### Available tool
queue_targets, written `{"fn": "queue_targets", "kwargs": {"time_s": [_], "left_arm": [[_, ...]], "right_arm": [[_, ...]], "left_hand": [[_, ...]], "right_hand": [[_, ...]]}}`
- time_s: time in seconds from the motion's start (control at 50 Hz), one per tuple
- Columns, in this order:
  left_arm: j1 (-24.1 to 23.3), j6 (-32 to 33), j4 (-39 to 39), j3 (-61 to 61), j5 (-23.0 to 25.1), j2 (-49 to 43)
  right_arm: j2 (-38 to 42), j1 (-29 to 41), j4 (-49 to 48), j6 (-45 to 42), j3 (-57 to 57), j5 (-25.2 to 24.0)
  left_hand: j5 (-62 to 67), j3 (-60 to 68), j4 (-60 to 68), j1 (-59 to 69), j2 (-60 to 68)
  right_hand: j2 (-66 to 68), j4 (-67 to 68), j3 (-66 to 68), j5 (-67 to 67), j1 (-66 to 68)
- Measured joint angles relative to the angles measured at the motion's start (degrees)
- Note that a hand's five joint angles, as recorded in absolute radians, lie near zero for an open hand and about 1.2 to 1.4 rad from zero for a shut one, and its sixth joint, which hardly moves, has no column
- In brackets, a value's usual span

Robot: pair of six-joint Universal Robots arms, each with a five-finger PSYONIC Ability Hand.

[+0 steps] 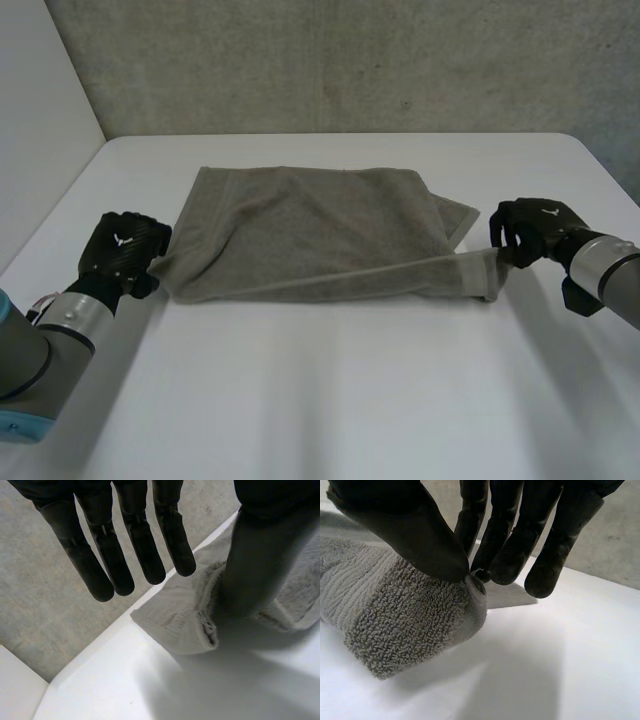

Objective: Fold the towel.

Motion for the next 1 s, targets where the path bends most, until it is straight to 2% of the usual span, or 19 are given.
{"fn": "queue_targets", "kwargs": {"time_s": [0.26, 0.36, 0.62, 0.72, 0.82, 1.0], "left_arm": [[-0.02, -0.24, 7.63, -0.07, -0.04, -2.47], [-0.22, -0.24, 8.21, -0.3, 0.39, -3.35], [-0.83, 1.76, 8.08, -0.65, 5.13, -5.31], [-0.83, 3.09, 8.03, -0.05, 5.45, -6.33], [-0.84, 3.47, 7.74, 0.87, 5.42, -7.37], [-1.02, 3.19, 4.47, 3.15, 5.26, -7.24]], "right_arm": [[-0.04, -2.21, -0.21, 4.22, -0.18, 1.0], [0.0, -2.32, -0.22, 5.72, -0.07, 2.07], [0.33, -2.41, -0.15, 9.48, -0.11, 4.82], [0.39, -2.35, -0.1, 9.43, -0.07, 4.85], [0.35, -2.26, 0.09, 9.3, -0.04, 4.79], [-1.06, -2.09, 0.46, 8.53, -0.37, 4.24]], "left_hand": [[-0.06, -0.01, -0.1, -0.12, -0.13], [-0.05, -0.01, -0.1, -0.12, -0.13], [1.69, 1.5, 1.3, 1.47, 1.59], [5.14, 5.2, 4.88, 5.15, 5.23], [20.82, 21.01, 20.85, 20.99, 21.12], [23.11, 23.35, 22.13, 22.55, 22.54]], "right_hand": [[0.0, 0.0, 0.0, 0.0, 0.0], [0.0, 0.0, 0.0, 0.0, 0.0], [0.0, 0.0, 0.0, 0.0, 0.0], [0.0, 0.0, 0.0, 0.0, 0.0], [0.0, 0.0, 0.0, 0.0, 0.0], [0.0, 0.0, 0.0, 0.0, 0.0]]}}
